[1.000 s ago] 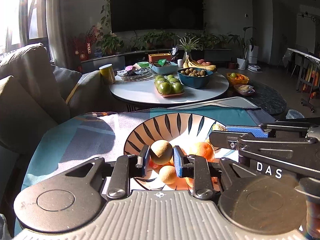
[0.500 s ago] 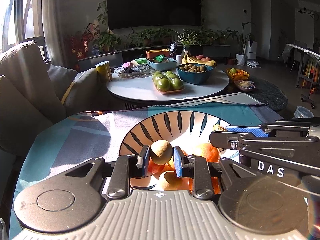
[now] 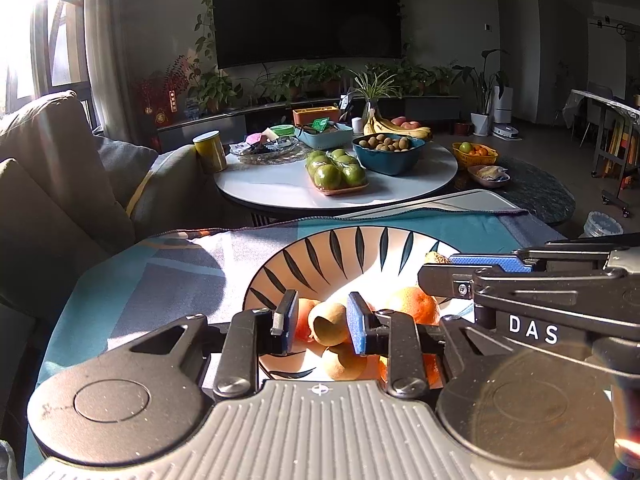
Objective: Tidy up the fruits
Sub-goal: 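Carry the kiwi and lime into the striped bowl and open both tools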
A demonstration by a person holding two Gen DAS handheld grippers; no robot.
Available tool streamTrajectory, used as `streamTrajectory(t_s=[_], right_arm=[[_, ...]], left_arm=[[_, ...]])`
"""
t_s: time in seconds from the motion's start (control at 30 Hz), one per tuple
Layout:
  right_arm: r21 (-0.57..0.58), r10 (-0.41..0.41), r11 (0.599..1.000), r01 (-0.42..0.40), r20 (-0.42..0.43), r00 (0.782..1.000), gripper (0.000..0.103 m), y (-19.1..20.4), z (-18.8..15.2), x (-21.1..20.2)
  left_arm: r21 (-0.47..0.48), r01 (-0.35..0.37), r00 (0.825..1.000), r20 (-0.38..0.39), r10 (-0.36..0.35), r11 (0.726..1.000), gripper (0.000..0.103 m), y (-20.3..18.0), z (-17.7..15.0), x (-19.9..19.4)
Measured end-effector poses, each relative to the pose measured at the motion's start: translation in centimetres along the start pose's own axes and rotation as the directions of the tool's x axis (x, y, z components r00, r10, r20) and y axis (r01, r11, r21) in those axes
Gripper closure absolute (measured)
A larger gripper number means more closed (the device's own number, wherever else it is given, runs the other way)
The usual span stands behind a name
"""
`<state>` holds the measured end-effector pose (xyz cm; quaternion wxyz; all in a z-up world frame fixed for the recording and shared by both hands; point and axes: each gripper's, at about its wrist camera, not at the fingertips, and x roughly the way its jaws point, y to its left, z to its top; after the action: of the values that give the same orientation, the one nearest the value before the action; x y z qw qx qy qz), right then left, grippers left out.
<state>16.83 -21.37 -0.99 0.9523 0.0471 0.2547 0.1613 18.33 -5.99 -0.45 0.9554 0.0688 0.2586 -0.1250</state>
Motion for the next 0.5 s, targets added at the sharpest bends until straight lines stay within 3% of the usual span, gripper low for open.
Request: streamTrajectory(t_s=[0.5], right_arm=[[0.003, 0.021, 1.000, -0.021, -0.008, 1.000, 0.025, 0.3, -0.2, 0.2]], left_arm=[[-0.028, -0.011, 1.000, 0.008, 0.012, 1.000, 0.078, 1.2, -0.6, -1.6]])
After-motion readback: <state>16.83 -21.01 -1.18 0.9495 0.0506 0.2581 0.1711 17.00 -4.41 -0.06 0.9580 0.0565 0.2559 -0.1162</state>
